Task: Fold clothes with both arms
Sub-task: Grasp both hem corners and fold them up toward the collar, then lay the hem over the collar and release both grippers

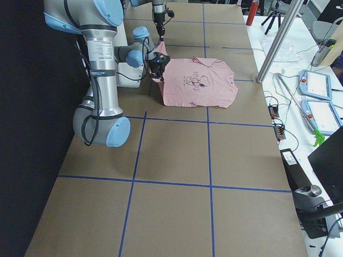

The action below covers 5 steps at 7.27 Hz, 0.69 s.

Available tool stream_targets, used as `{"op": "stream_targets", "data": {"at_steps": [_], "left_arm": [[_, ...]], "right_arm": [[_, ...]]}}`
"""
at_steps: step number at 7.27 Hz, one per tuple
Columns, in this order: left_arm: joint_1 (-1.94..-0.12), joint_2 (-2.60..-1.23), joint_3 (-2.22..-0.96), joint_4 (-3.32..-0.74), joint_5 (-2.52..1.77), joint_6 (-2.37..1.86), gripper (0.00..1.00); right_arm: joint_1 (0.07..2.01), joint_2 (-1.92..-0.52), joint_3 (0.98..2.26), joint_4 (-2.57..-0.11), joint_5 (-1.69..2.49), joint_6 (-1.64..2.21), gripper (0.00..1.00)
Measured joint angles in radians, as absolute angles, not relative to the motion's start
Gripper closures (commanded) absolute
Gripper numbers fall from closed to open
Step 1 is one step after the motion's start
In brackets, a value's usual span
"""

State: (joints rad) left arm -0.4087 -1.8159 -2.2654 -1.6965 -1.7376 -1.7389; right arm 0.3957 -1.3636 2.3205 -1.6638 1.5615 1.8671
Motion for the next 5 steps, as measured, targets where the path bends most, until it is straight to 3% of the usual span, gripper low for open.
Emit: {"op": "stream_targets", "data": {"at_steps": [2,5], "left_arm": [[-0.606,-1.907,-2.093,-1.704,-1.743,-1.517,1.0],[-0.737,-2.033,-1.858,-1.75,-1.739,-1.401,1.0]], "right_arm": [[0.638,-1.193,2.134,-1.665,1.73,1.707,1.0],[0.802,-1.033,1.882,-1.651,1.789,1.521,1.0]]}}
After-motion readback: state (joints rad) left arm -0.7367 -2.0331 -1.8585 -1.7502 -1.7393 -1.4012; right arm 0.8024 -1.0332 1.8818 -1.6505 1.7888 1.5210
